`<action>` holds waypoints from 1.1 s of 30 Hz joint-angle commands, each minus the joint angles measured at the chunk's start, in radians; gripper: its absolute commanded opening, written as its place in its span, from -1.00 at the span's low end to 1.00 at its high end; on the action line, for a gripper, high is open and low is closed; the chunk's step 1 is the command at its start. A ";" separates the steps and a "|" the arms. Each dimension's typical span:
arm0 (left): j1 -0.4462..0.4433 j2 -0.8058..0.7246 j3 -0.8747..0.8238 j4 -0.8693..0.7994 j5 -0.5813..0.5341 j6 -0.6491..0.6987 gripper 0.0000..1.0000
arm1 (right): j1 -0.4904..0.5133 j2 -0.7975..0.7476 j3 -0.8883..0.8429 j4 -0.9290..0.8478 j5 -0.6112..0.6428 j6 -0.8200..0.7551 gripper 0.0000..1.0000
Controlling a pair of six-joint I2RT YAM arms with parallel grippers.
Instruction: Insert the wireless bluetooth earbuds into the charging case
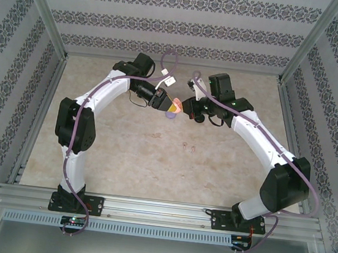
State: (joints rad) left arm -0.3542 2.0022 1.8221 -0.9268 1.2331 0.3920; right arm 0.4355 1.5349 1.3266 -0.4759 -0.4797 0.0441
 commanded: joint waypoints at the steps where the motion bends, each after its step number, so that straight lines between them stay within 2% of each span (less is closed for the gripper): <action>1: -0.010 0.014 0.022 0.007 0.029 0.018 -0.49 | 0.026 0.011 0.037 -0.009 -0.019 -0.023 -1.00; 9: -0.010 -0.003 -0.009 0.036 0.046 0.009 -0.88 | 0.027 0.011 0.052 -0.004 0.013 -0.008 -0.98; 11: -0.009 -0.012 -0.026 0.068 0.042 -0.011 -1.00 | 0.021 0.000 0.054 0.004 0.035 0.013 -0.55; 14: -0.007 -0.043 -0.082 0.169 0.012 -0.070 -1.00 | 0.004 -0.049 0.044 0.014 0.050 0.050 -0.09; 21: 0.033 -0.191 -0.279 0.553 -0.123 -0.300 -1.00 | -0.060 -0.259 -0.062 -0.026 0.048 0.156 0.34; 23: 0.042 -0.245 -0.338 0.664 -0.172 -0.353 -1.00 | -0.065 -0.304 -0.105 -0.058 0.090 0.192 0.40; 27: 0.042 -0.357 -0.483 0.926 -0.294 -0.440 -1.00 | -0.061 -0.330 -0.196 -0.088 0.151 0.278 0.41; 33: 0.037 -0.440 -0.629 1.208 -0.460 -0.502 -1.00 | -0.017 -0.247 -0.296 -0.076 0.253 0.404 0.37</action>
State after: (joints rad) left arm -0.3157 1.5856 1.2453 0.0410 0.8837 -0.0471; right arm 0.3897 1.2488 1.0637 -0.5270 -0.3046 0.3485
